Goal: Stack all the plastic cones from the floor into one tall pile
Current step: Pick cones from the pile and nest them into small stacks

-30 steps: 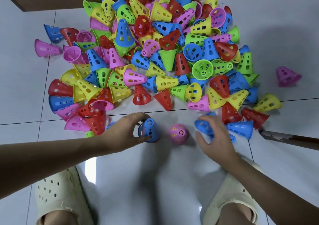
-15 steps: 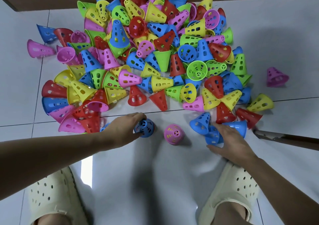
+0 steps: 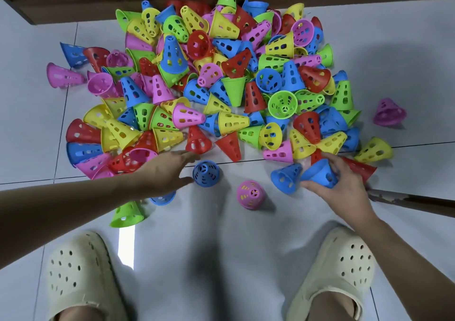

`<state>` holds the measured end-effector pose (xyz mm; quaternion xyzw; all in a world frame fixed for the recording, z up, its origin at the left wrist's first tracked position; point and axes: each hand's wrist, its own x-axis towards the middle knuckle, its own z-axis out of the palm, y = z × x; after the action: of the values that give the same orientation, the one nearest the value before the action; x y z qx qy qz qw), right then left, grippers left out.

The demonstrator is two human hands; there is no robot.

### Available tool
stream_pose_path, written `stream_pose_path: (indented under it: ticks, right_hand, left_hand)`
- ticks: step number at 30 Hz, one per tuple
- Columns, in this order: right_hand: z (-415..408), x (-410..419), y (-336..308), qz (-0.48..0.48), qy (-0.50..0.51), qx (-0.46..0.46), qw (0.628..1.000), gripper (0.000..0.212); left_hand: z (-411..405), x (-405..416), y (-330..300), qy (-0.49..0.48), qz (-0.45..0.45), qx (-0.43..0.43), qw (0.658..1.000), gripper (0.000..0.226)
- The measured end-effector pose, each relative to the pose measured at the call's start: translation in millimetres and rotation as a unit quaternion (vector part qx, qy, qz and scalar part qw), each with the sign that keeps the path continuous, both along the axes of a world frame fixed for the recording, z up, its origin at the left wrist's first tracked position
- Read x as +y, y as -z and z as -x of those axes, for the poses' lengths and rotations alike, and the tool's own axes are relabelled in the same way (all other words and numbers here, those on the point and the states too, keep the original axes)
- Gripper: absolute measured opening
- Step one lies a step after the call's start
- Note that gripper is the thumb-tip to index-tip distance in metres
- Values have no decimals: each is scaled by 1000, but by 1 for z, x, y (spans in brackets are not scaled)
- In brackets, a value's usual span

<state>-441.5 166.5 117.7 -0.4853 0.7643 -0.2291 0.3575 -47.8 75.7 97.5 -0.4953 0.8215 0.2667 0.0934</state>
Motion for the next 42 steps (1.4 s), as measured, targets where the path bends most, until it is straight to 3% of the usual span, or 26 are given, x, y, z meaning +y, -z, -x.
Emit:
stream_pose_path:
  ticks: [5, 9, 13, 16, 22, 30, 32, 36, 39, 42]
  right_hand:
    - [-38, -19, -22, -35, -111, -16, 993, 73]
    - [-67, -18, -21, -59, -204, 42, 976, 75]
    - [-73, -14, -17, -40, -288, 83, 953, 52]
    - [-77, -14, -13, -13, -309, 91, 946, 49]
    - [-94, -16, 4, -100, -338, 118, 928, 45]
    - [-98, -9, 35, -88, -355, 144, 920, 44]
    - [-96, -6, 40, -82, -341, 125, 928, 46]
    - [-83, -3, 43, -97, -346, 90, 929, 66]
    - [-68, 2, 39, -72, -322, 96, 939, 64]
    - [-54, 7, 28, -46, -324, 101, 939, 58]
  left_hand:
    - [-48, -9, -12, -29, -7, -25, 999, 40]
    - [-75, -1, -14, -44, -27, -73, 996, 46]
    - [-83, 16, -15, -32, -14, -63, 997, 62]
    - [-85, 24, -14, 24, 39, -58, 997, 54]
    - [-80, 34, -3, 100, 117, -71, 986, 27]
    - [-79, 37, 3, 129, 121, -118, 977, 36]
    - [-77, 36, -2, 126, 141, -88, 978, 32]
    - [-60, 27, -33, 14, 165, 65, 984, 39]
    - [-38, 20, -55, -34, 168, 165, 971, 37]
    - [-19, 14, -63, -10, 170, 197, 966, 36]
